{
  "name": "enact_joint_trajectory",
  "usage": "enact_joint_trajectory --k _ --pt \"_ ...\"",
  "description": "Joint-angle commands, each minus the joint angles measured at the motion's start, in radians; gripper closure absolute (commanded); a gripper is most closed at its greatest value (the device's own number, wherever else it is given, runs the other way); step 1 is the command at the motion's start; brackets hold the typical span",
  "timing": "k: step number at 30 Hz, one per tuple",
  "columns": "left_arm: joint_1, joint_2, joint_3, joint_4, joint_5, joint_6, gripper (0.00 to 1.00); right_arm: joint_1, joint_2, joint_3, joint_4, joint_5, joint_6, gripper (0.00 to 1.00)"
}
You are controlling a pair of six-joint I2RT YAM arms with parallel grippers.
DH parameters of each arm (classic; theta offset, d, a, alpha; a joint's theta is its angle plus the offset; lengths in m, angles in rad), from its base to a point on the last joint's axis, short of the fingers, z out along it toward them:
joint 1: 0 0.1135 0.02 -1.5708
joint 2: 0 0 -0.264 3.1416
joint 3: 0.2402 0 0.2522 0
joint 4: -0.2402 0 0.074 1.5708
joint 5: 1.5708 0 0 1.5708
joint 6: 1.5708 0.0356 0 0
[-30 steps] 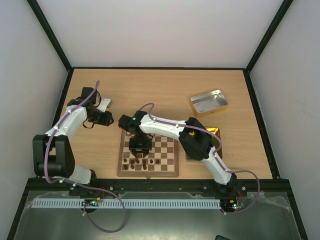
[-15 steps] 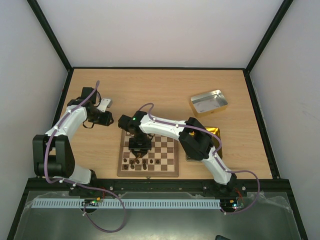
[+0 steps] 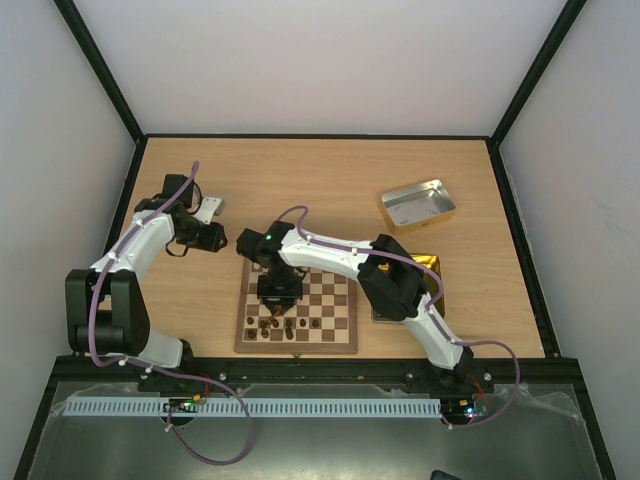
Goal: Set up the chess pieces on the board
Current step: Pick up the chess piece from the chessboard.
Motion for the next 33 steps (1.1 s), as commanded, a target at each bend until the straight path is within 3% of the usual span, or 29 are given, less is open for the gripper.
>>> enact_joint_trajectory --k 1,33 --pt "0.008 0.013 0.011 0.0 0.007 0.007 0.6 -0.016 -0.014 -0.016 0.006 0.025 0.005 0.81" --pt "0.019 0.031 0.03 -0.011 0.001 0.023 0.6 -0.078 -0.058 -0.051 0.068 0.027 0.001 0.82"
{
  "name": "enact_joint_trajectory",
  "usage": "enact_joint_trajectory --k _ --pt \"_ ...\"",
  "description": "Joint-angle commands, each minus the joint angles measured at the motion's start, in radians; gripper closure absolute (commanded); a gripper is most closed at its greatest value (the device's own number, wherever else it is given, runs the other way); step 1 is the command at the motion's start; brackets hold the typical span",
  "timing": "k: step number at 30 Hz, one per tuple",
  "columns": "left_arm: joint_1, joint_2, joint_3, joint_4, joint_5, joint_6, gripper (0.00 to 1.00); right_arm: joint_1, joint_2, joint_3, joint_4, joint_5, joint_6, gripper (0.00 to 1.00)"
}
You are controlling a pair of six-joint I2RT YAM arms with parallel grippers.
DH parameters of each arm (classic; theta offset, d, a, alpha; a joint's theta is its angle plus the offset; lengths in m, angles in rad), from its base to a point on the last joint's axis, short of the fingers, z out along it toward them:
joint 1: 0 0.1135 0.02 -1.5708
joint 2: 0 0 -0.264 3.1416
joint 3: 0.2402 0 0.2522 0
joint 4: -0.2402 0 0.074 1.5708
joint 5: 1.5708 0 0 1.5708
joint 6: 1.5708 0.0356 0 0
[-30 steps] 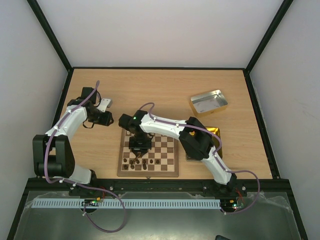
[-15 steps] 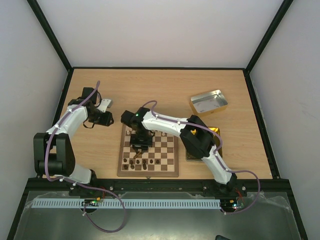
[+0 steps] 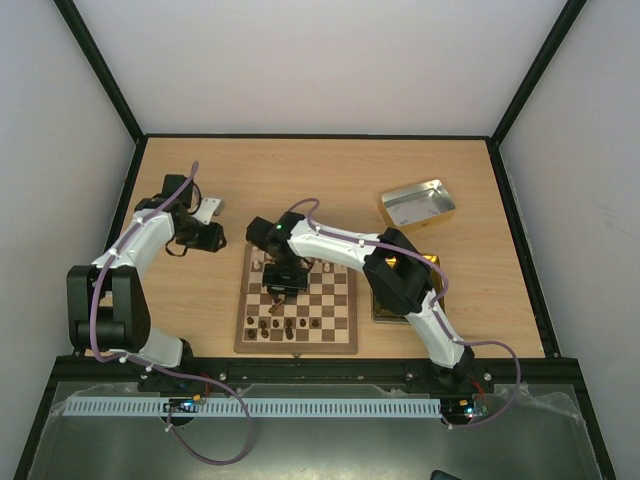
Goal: Set up the chess pieces on the board
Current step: Pick up the chess piece from the chessboard, then place the chess piece at the center of the board.
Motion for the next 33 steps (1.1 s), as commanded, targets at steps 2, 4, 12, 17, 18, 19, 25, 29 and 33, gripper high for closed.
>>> enact_joint_trajectory --k 2,4,12,17,18,19,25,29,33 --pt "0.011 0.009 0.03 -0.016 0.001 0.02 0.6 -0.013 -0.042 -0.01 0.019 0.044 0.001 0.82" --pt "0.014 0.01 0.033 -0.019 0.001 0.023 0.6 -0.017 -0.045 -0.005 0.02 0.043 0.002 0.82" --pt "0.02 0.011 0.046 -0.033 0.003 0.033 0.6 -0.022 -0.056 0.031 0.008 0.049 0.0 0.82" --pt "0.025 0.007 0.052 -0.041 0.009 0.038 0.6 -0.024 -0.05 0.072 -0.007 0.049 -0.007 0.82" --pt "0.026 0.006 0.052 -0.042 0.009 0.039 0.6 -0.024 -0.048 0.082 -0.012 0.049 -0.007 0.82" --pt "0.029 0.005 0.052 -0.044 0.009 0.04 0.6 -0.025 -0.044 0.089 -0.014 0.049 -0.01 0.82" --pt "0.041 -0.003 0.05 -0.052 0.014 0.048 0.6 -0.024 -0.029 0.129 -0.016 0.04 -0.008 0.82" --pt "0.051 -0.01 0.043 -0.058 0.021 0.053 0.6 -0.023 -0.015 0.167 -0.022 0.033 -0.007 0.82" --pt "0.058 -0.022 0.034 -0.064 0.027 0.058 0.6 -0.022 0.0 0.203 -0.026 0.026 -0.005 0.82"
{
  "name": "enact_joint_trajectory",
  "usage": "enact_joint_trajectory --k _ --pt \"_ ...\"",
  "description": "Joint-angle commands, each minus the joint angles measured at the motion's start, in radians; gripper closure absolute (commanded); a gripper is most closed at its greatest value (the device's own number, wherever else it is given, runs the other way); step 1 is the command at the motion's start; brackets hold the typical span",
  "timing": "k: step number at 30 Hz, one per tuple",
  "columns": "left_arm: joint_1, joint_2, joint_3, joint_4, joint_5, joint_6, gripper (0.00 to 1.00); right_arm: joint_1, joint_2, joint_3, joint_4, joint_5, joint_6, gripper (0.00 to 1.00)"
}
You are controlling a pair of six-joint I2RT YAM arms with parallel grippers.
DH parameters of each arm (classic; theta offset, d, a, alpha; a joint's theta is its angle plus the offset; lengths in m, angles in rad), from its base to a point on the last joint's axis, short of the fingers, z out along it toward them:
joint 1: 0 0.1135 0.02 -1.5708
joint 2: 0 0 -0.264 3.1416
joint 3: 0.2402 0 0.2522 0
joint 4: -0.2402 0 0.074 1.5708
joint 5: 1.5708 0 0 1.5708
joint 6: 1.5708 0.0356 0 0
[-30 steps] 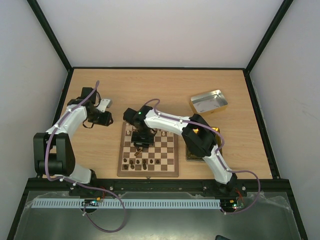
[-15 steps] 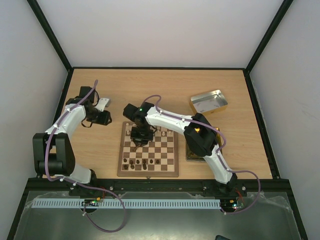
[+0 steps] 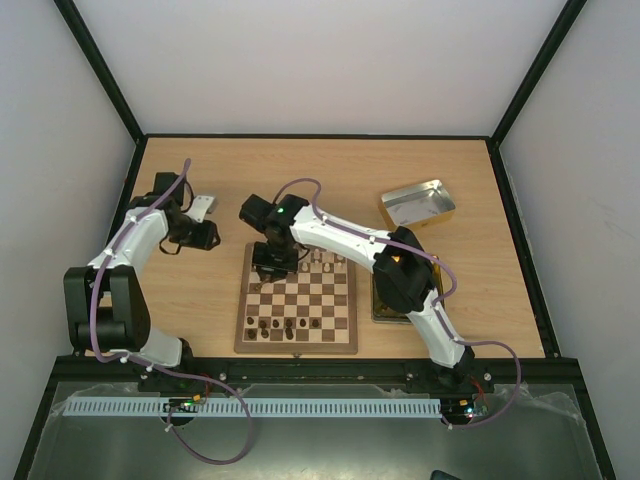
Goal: Set up the chess pieces on the board
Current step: Place the chess piece at the center of the board.
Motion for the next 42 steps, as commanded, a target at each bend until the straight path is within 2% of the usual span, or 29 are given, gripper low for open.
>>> enact_joint_trajectory --k 1,9,15,24,30,42 --pt "0.013 -0.025 0.007 -0.037 0.023 0.019 0.6 0.003 0.017 0.069 -0.039 -0.006 -0.005 0.82" --pt "0.022 -0.047 0.015 -0.074 0.068 0.043 0.6 0.005 0.056 0.153 -0.031 -0.022 0.012 0.81" --pt "0.038 -0.048 0.043 -0.159 0.202 0.101 0.61 -0.001 0.063 0.163 0.015 -0.034 0.035 0.81" --pt "0.058 0.007 0.096 -0.35 0.451 0.31 0.64 -0.021 0.08 0.203 0.025 -0.034 0.041 0.82" --pt "0.091 0.116 0.169 -0.552 0.548 0.545 0.64 -0.036 0.077 0.217 0.018 -0.03 0.037 0.81" --pt "0.082 0.092 0.125 -0.566 0.538 0.622 0.68 -0.056 0.081 0.246 0.007 -0.027 0.034 0.82"
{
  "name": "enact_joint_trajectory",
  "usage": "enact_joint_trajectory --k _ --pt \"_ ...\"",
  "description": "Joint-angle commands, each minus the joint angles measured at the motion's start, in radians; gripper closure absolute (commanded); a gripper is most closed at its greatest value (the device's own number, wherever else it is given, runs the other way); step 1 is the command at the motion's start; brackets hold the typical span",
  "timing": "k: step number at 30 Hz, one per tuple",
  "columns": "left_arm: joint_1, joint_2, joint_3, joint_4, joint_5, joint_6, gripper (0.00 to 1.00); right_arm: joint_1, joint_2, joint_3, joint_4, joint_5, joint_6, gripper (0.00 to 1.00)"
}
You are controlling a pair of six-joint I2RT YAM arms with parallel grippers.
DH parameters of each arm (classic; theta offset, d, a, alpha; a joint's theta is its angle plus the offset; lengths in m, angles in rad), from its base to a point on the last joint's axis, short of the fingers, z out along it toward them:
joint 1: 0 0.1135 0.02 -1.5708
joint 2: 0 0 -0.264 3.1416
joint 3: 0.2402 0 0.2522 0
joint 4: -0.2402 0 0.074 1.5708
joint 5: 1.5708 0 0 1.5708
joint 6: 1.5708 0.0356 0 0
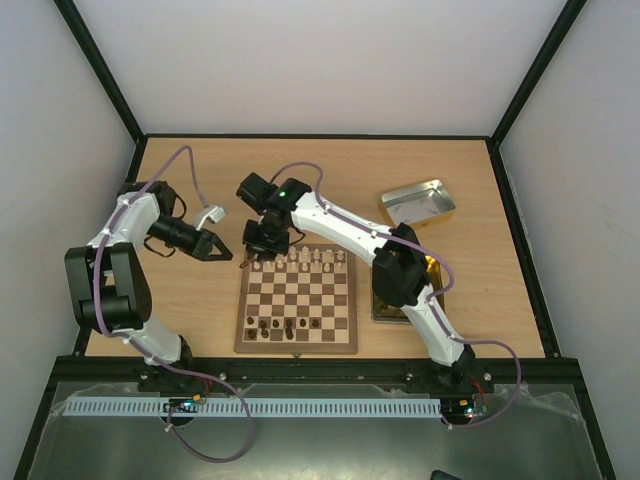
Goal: Set up the chess pieces on the board
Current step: Place the chess piece at the center of the board.
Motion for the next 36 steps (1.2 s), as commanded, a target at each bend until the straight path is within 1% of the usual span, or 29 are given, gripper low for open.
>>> enact_joint_trajectory --k 1,5,9,15,24,36 --pt "-0.018 -0.06 -0.012 -0.043 0.019 0.063 0.68 -0.01 0.018 0.052 -0.025 0.01 0.001 0.82" --pt "-0.069 -0.117 -0.008 -0.042 -0.015 0.055 0.66 -0.015 0.016 0.056 -0.03 0.012 -0.004 0.81" --pt "-0.092 -0.141 -0.019 -0.04 -0.024 0.052 0.66 -0.015 0.012 0.061 -0.028 0.01 -0.003 0.82" --pt "-0.12 -0.156 -0.033 -0.036 -0.042 0.053 0.66 -0.015 0.003 0.059 -0.029 0.013 -0.003 0.82" --pt "-0.141 -0.164 -0.047 0.013 -0.078 0.021 0.59 -0.015 -0.014 0.061 -0.026 0.002 0.003 0.82" --pt "-0.178 -0.16 -0.054 0.066 -0.117 -0.014 0.55 -0.015 -0.037 0.059 -0.032 -0.009 0.005 0.82"
